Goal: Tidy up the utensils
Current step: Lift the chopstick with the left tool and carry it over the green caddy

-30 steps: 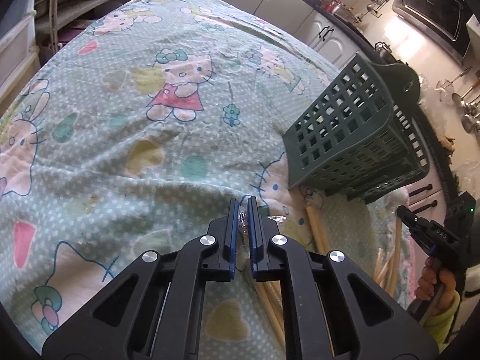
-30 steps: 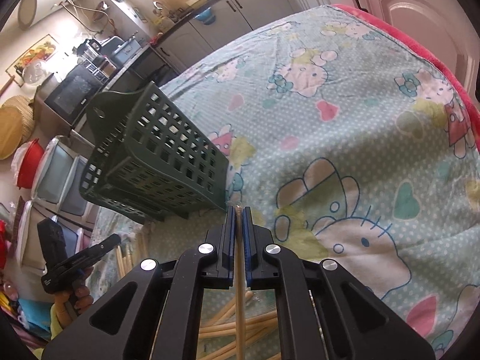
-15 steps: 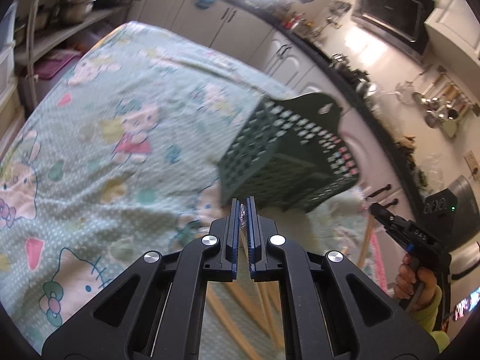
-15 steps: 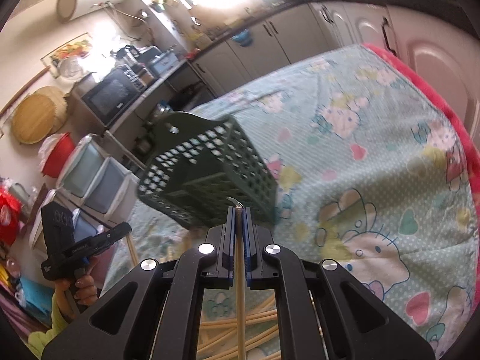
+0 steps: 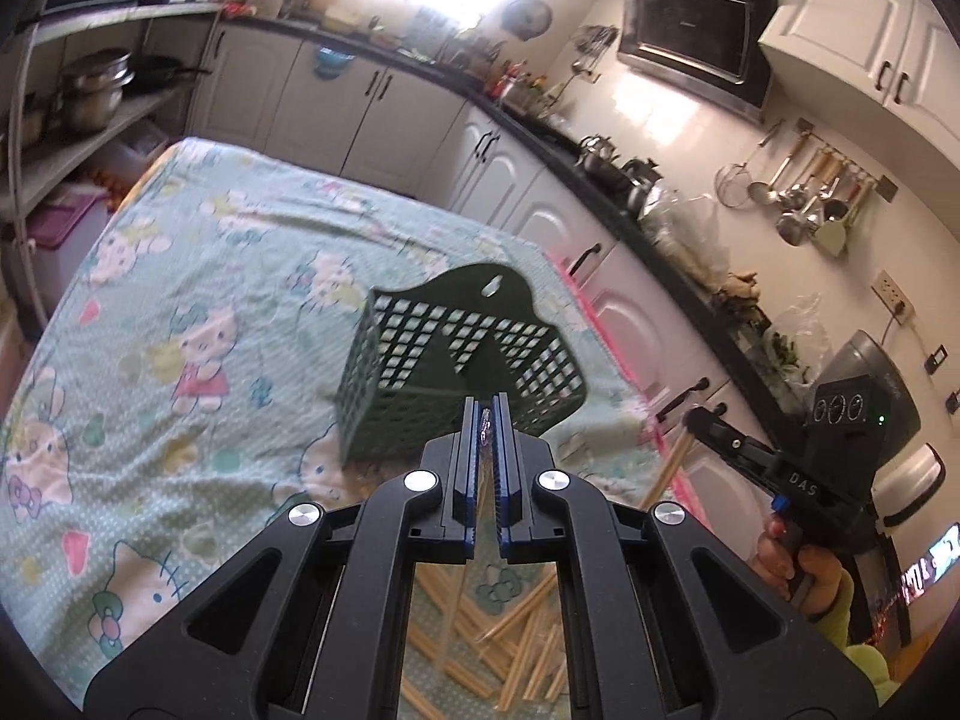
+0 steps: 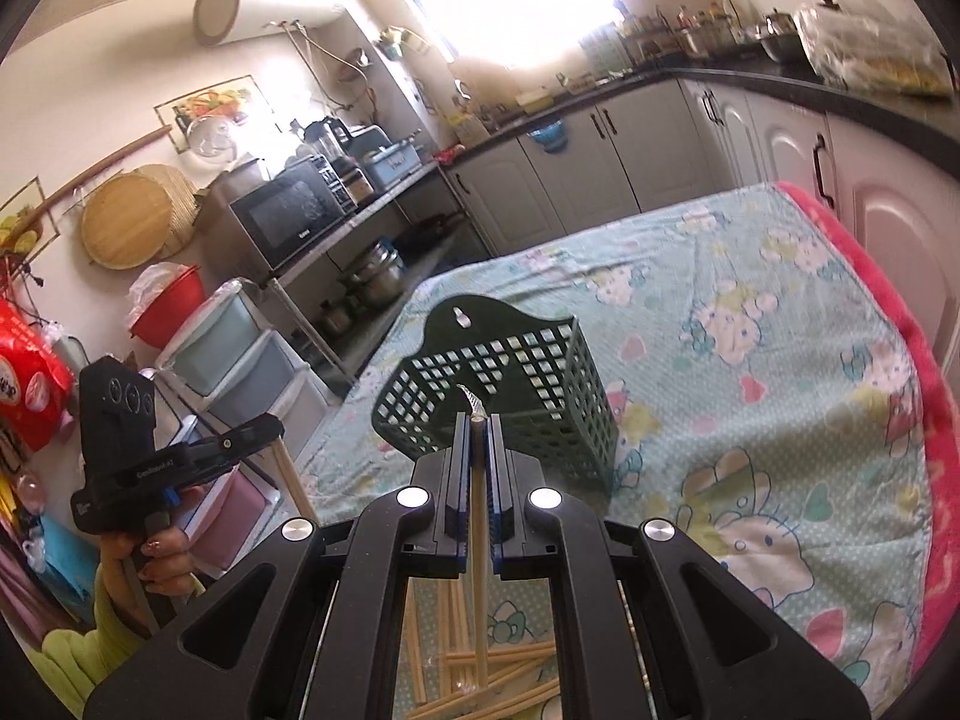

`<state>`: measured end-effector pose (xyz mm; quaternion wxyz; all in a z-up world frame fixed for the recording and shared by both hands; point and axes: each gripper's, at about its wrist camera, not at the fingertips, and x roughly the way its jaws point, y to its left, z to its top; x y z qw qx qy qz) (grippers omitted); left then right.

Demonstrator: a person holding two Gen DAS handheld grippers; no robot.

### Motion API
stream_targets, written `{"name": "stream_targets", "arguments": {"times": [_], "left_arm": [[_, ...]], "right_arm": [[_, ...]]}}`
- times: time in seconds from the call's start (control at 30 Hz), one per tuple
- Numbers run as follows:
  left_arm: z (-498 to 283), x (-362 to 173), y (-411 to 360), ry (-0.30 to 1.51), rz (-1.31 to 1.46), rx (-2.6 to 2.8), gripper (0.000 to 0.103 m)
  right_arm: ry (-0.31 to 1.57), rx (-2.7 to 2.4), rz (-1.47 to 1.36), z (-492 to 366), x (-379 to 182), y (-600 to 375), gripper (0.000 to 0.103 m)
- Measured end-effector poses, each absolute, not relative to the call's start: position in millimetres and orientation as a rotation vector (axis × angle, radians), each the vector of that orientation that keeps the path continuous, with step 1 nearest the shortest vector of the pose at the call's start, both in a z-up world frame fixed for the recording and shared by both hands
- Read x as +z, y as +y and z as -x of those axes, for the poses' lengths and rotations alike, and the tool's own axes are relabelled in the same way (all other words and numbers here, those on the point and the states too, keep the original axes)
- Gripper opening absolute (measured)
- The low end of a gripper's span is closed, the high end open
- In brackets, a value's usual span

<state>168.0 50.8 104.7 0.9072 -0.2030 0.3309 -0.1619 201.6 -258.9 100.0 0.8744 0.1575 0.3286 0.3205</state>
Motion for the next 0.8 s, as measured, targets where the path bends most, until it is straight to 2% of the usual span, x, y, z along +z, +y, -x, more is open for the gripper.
{"name": "stream_targets", "arguments": {"times": [0.8], "left_arm": [[-190, 192, 27, 0.522, 0.303, -0.327, 0.0]], "right_arm": [[0.465, 0.65, -0.219, -207, 171, -229, 0.005]]}}
